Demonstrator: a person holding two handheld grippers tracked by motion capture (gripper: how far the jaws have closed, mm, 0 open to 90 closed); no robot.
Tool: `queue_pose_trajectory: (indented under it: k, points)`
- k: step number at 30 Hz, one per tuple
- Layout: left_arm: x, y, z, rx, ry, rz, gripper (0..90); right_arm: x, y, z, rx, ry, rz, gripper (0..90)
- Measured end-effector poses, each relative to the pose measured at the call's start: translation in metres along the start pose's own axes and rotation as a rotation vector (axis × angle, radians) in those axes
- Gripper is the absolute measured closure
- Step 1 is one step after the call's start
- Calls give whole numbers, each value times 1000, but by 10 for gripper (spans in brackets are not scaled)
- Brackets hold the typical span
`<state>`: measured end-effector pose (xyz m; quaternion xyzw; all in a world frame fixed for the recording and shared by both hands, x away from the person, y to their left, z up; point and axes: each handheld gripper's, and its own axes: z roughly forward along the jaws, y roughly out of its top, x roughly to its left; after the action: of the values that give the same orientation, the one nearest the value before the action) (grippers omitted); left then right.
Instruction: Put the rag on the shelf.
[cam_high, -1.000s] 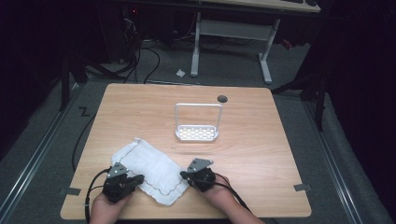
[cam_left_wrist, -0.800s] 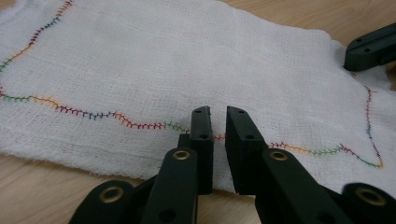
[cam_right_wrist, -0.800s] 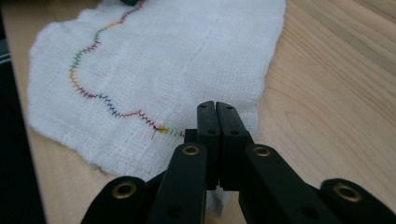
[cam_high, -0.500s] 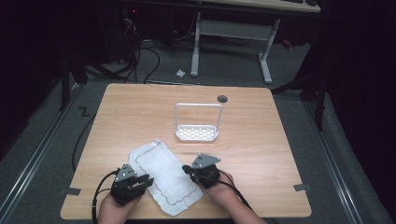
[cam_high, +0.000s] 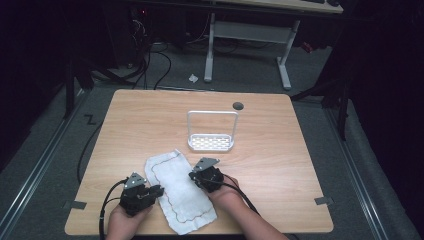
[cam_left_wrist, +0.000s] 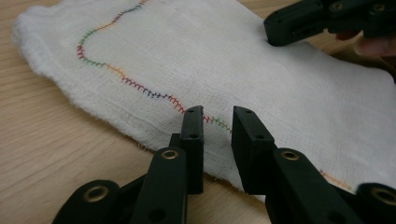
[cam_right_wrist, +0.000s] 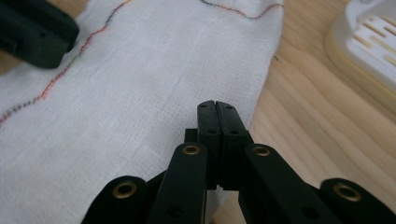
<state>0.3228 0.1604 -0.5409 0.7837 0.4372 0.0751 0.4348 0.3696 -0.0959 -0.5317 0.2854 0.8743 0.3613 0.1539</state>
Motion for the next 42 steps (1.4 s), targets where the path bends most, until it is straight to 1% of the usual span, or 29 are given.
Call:
queue_pose_trajectory:
  k: [2,4,7,12,13,15,16,17,19,21,23,24,25,27,28,29,31,33,34,35,37,38,39,42]
  points:
    - [-6,2,5,5,-12,22,746,2,-12,-12,-4,-7,-8,898]
    - [-14,4,11,10,-27,44,747,3,-23,-23,-4,-8,3,897]
    - [-24,7,20,17,-57,65,749,4,-38,-39,3,-17,6,897]
    - [-46,11,35,27,-117,102,749,3,-65,-67,2,-30,38,895]
    - [-54,10,38,17,-146,53,749,3,-71,-72,-3,-32,46,895]
    - [-57,10,40,39,-159,126,748,3,-79,-80,-2,-38,67,895]
    - [-61,9,40,46,-170,145,748,3,-84,-85,-6,-41,79,894]
    - [-64,9,40,51,-178,154,746,3,-89,-89,-13,-42,97,890]
    - [-65,9,38,57,-184,163,729,4,-93,-92,-22,-36,113,867]
    - [-63,11,35,42,-165,172,696,3,-92,-95,-25,-33,117,846]
    - [-56,17,31,6,-118,163,674,0,-86,-97,-72,-36,145,846]
    - [-49,22,30,-22,-91,146,663,-2,-84,-96,-82,-47,148,846]
    - [-42,26,30,-44,-77,123,646,-6,-79,-94,-87,-75,151,837]
    - [-30,36,36,-51,-34,74,620,-17,-71,-86,-89,-112,167,811]
    - [-25,41,41,-53,-25,54,615,-22,-68,-81,-86,-136,174,804]
    - [-21,45,46,-52,-16,46,613,-27,-65,-77,-87,-156,181,793]
    - [-18,51,56,-37,8,47,604,-38,-62,-69,-96,-185,211,777]
    - [-15,57,63,-47,-13,21,609,-48,-58,-61,-91,-189,246,764]
    - [-14,61,68,-38,-15,9,621,-51,-58,-59,-90,-193,247,765]
    - [-14,63,70,-32,-9,6,625,-54,-57,-57,-92,-178,266,764]
    - [-14,67,75,-9,-21,-6,645,-55,-58,-55,-91,-170,270,776]
    - [-15,68,77,-9,-20,2,674,-54,-58,-54,-82,-172,263,788]
    - [-17,70,79,2,-15,13,697,-53,-58,-54,-80,-177,259,798]
    - [-21,73,82,13,17,35,809,-54,-59,-54,-74,-181,255,819]
